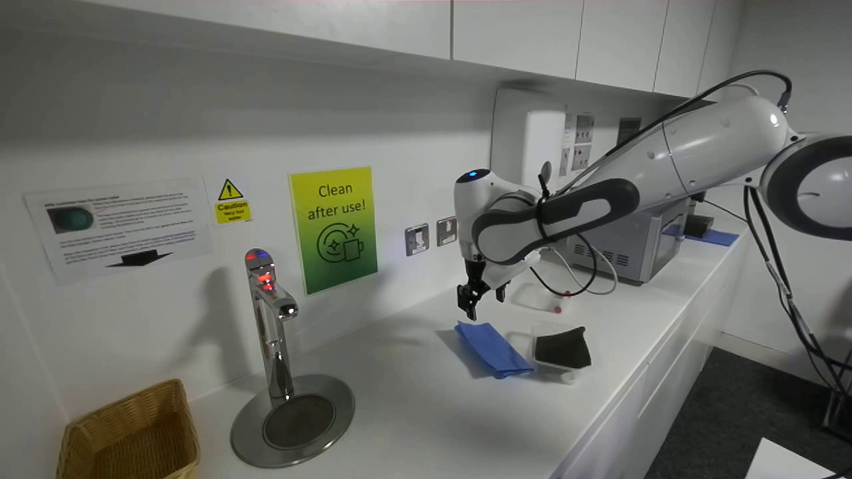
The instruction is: Put the blue paper towel in the bowl
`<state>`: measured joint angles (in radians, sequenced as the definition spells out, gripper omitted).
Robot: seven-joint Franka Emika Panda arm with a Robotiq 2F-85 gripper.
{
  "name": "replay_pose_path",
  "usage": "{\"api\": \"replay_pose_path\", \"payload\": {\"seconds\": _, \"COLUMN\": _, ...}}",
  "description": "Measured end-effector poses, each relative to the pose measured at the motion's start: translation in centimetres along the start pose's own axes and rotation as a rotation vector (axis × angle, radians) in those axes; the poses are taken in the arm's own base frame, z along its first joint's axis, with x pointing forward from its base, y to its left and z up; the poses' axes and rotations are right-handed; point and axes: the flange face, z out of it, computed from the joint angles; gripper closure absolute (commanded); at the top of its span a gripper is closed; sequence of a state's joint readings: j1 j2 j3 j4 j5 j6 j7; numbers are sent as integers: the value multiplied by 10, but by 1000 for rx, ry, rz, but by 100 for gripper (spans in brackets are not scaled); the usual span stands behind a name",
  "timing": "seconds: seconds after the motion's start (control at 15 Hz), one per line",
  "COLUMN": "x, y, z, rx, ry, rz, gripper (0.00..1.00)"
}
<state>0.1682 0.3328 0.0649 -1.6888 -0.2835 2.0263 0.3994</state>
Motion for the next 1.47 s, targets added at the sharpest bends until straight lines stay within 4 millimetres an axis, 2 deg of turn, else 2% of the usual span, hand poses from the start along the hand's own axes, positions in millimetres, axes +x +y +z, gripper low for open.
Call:
{"api": "replay_pose_path", "payload": {"seconds": 0.33, "x": 1, "y": -5, "z": 5, "rx": 23, "ry": -2, "rz": -18, "gripper": 0}}
{"api": "replay_pose_path", "payload": {"seconds": 0.73, "x": 1, "y": -13, "z": 32, "rx": 21, "ry": -39, "rz": -27, "gripper": 0}}
{"api": "replay_pose_path", "payload": {"seconds": 1.47, "x": -1, "y": -26, "z": 66, "rx": 55, "ry": -96, "rz": -42, "gripper": 0}}
